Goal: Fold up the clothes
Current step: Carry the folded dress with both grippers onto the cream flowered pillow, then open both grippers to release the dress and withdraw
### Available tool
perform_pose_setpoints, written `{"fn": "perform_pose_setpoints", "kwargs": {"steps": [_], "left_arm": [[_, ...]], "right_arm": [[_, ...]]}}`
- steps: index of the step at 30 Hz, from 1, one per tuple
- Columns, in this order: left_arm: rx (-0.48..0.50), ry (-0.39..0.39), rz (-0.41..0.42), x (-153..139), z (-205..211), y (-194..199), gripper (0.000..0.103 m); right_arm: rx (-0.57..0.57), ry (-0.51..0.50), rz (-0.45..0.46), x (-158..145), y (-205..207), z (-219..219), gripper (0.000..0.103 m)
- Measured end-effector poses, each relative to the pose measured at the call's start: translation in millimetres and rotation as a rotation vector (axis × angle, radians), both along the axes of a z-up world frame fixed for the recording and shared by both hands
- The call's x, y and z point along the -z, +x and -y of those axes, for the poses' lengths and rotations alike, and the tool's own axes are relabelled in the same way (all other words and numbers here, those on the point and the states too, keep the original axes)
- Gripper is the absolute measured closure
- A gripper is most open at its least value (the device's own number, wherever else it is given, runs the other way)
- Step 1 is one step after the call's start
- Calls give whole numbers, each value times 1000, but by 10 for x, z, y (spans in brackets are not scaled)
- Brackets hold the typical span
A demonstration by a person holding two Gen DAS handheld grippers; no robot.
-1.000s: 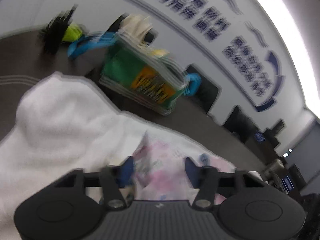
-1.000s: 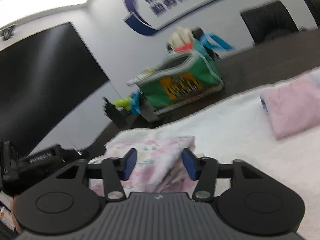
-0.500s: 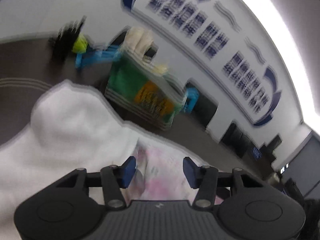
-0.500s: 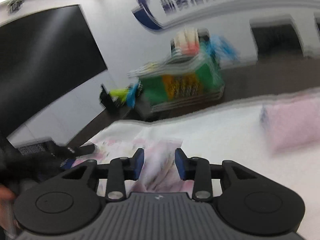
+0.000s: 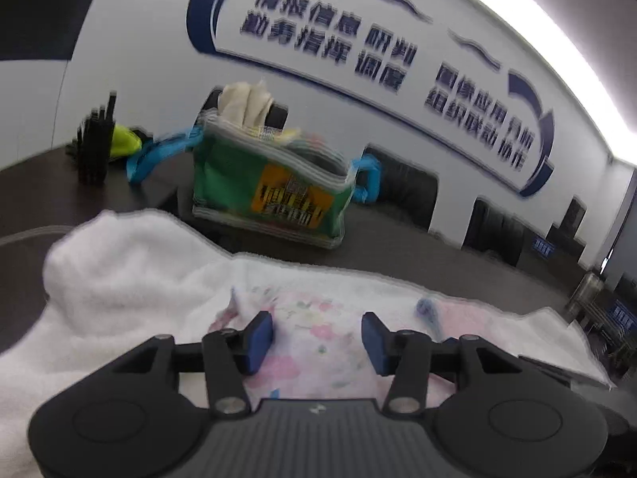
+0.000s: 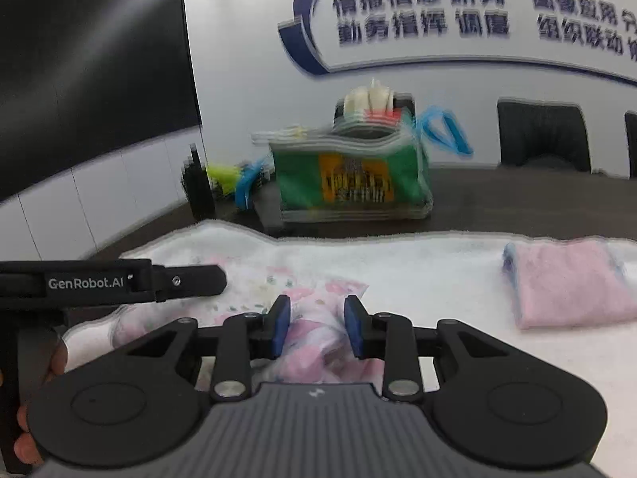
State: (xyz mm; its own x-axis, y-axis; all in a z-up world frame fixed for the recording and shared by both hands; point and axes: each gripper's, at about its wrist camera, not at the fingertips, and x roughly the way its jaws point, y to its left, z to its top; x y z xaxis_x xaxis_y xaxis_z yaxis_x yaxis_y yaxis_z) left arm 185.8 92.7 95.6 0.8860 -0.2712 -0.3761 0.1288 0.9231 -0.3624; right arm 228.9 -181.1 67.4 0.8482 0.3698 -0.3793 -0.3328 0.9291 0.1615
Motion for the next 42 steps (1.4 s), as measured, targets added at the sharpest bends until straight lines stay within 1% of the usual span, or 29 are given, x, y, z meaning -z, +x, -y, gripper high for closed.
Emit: {"fn": "perform_pose_setpoints", "kwargs": {"steps": [1,2,3,5,6,7,9,11,12,14,16,17,20,22,24,25,26,27,29,30,31,34,38,42], "left_arm": [[1,-10,27,-111,2,-102,50],[10,1,52,-219,41,-235,45],[19,30,68,-315,97,-380,41],[9,107,77,-420,242,-726,24],[1,130,70,-415,305,-878,21],[0,147,51,-369,375,-1033,19],[8,167,4,-215,495,-1270,19],[33,196,-32,3,639,-1479,19],[49,208,-46,107,701,-1561,19],[76,231,-97,311,806,-1653,19],[89,269,-154,490,893,-1722,19],[81,282,-170,544,924,-1735,19],[56,319,-204,698,982,-1750,19],[33,353,-217,784,1010,-1777,19],[0,399,-227,841,1048,-1804,19],[-13,410,-229,857,1054,-1791,18],[-25,420,-230,872,1059,-1779,14],[-37,429,-232,885,1062,-1767,12],[-59,418,-244,904,1029,-1750,3],[-63,411,-249,901,1013,-1745,2],[-66,404,-254,898,1000,-1740,0],[-68,410,-253,893,1004,-1748,0],[-65,406,-252,895,1000,-1753,0],[-62,406,-250,897,1000,-1761,0]], "right_arm": [[8,-1,41,-117,-123,4,70],[17,-3,81,-236,-264,4,66],[24,-4,106,-323,-396,4,62],[29,-6,124,-448,-668,64,56],[29,-7,131,-496,-811,79,52],[24,-10,130,-501,-963,72,49],[11,-20,118,-447,-1224,108,38],[6,-27,80,-316,-1441,167,34],[5,-34,58,-246,-1550,190,34],[8,-65,2,-87,-1753,200,32],[8,-84,-42,69,-1897,193,28],[9,-94,-64,147,-1969,189,25],[11,-119,-126,370,-2174,174,24],[23,-121,-146,439,-2220,146,22],[54,-125,-160,493,-2254,151,15],[68,-123,-173,517,-2242,159,13],[82,-122,-187,541,-2230,167,10],[94,-124,-201,568,-2215,173,6],[107,-139,-230,626,-2179,179,3],[107,-138,-235,634,-2176,184,1],[107,-136,-240,643,-2173,189,0],[111,-150,-250,664,-2168,167,1],[127,-251,-234,671,-2186,12,0],[132,-218,-254,673,-2179,68,1]]}}
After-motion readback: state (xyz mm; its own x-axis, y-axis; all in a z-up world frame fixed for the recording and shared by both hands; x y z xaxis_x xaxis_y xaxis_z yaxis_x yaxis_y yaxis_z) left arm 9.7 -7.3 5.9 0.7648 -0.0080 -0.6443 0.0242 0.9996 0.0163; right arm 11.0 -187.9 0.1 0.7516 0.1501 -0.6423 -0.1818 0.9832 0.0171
